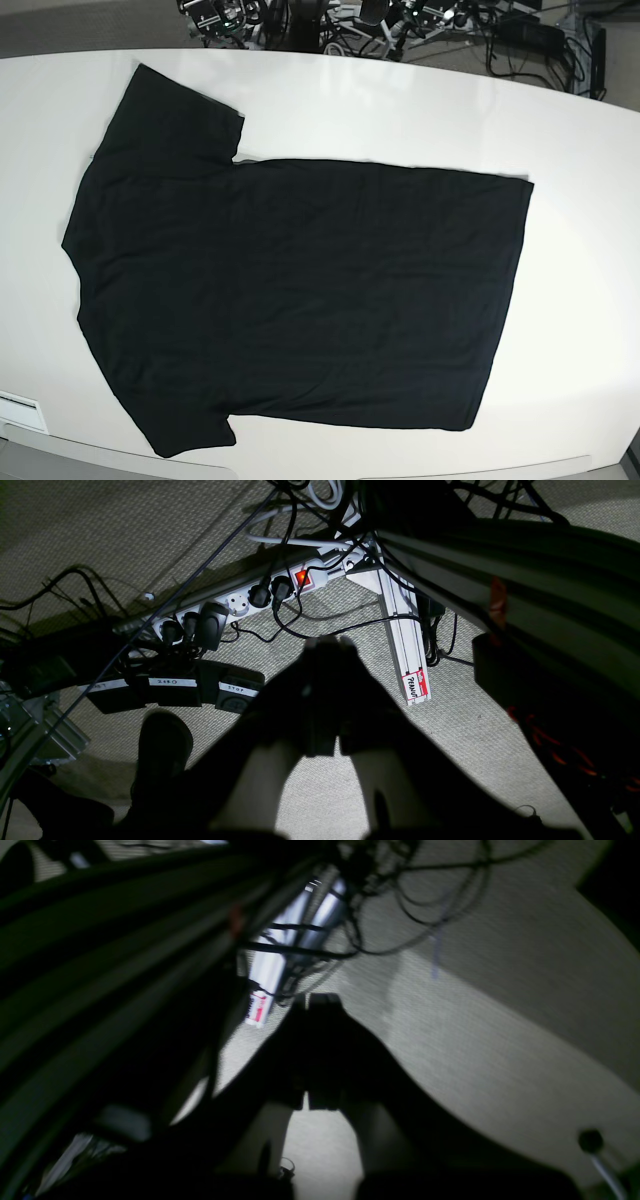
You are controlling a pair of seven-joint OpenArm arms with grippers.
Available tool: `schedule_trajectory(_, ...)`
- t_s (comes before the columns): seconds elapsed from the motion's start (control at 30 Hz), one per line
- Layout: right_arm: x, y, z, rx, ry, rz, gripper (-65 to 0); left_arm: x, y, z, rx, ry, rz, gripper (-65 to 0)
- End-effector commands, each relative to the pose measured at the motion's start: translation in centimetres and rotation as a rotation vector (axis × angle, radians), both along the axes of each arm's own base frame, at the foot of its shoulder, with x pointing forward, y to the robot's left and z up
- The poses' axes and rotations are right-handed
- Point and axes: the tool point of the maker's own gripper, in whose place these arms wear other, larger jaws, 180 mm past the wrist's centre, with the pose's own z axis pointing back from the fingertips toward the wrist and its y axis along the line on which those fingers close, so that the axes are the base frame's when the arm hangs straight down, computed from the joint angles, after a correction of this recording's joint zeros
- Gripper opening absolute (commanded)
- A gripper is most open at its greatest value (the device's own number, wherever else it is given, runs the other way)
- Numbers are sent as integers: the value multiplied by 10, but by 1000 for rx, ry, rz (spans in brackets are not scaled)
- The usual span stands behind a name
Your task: Fold the T-shirt properly
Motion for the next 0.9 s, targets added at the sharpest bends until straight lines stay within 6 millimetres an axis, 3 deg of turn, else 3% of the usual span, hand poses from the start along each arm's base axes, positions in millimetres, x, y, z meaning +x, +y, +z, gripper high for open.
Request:
schedule_trajectory(0.0,6,5,2,29,-15,2,-650,1,-3,1,-15,-9,-3,-650)
schedule_trajectory(0.17,4,9,3,55,-8,10,-650,1,-3,1,-15,-9,-3,-650)
schedule_trajectory(0.53,16,-19,-1,-111,-36,-32,-650,-1,-3,1,-9,10,-7,-650)
schedule_trajectory(0.67,-8,-16,0,-88,8,-18,-650,-8,1,3,-2,33,-21,-650)
schedule_trajectory(0.87,-83,-22,19,-36,83,26,-650,-45,17,16,26,57,-139,-650)
